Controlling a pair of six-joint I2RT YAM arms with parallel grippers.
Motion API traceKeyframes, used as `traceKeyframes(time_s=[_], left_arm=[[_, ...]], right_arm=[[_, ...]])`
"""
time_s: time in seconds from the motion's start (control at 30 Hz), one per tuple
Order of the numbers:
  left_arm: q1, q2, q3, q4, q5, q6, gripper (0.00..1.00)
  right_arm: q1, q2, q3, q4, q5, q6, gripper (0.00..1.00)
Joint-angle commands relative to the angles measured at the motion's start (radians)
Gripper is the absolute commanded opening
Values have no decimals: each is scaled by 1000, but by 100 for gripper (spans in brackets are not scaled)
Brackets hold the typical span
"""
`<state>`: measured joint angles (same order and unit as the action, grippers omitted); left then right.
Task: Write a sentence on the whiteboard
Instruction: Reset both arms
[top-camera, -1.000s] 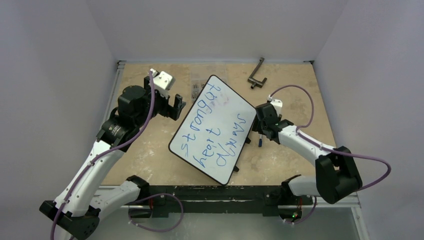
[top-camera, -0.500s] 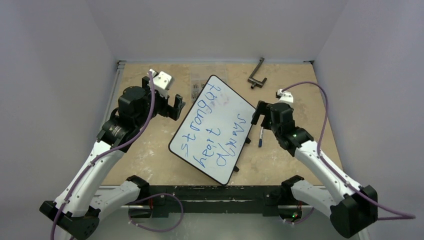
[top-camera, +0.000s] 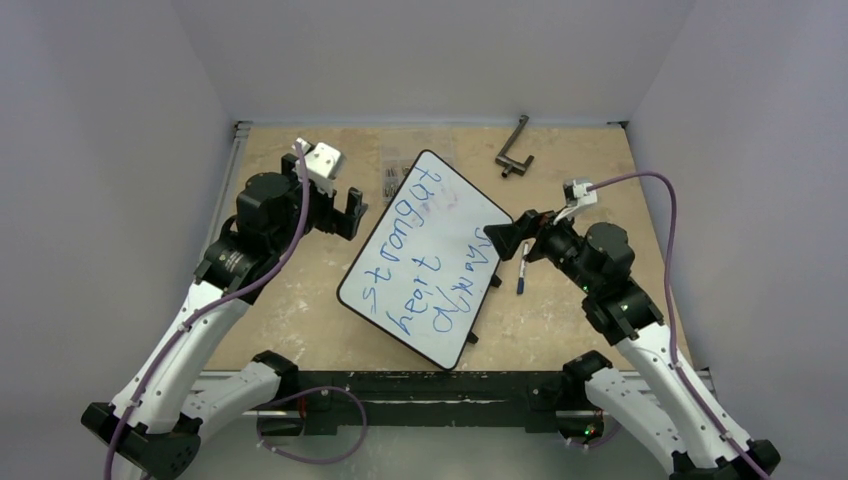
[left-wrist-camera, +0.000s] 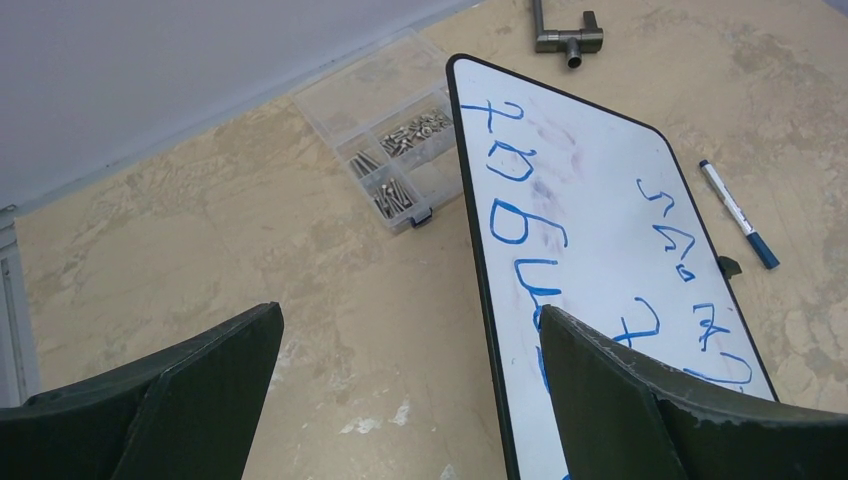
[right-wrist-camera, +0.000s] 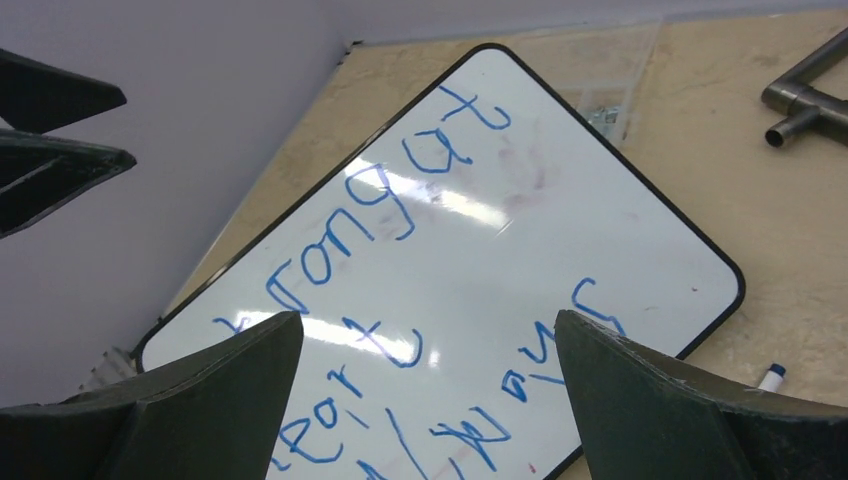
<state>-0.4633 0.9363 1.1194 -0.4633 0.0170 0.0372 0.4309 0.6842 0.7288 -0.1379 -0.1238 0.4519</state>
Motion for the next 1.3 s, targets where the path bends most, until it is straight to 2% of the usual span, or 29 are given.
traceKeyframes(time_s=[0.0,0.47,0.9,1.27], left_arm=[[10,-15,0,40,-10,-14,100],[19,-20,3,34,-13,-11,100],[23,-27,2,32,-14,-8,100],[23,-25,0,32,-11,-6,100]], right_arm=[[-3,-32,27,13,-140,16,99],[-3,-212,-129,-29,-271,107,99],[-3,-399,-231,-176,-247,153,99],[-4,-394,-211,-187,-227,115,99]])
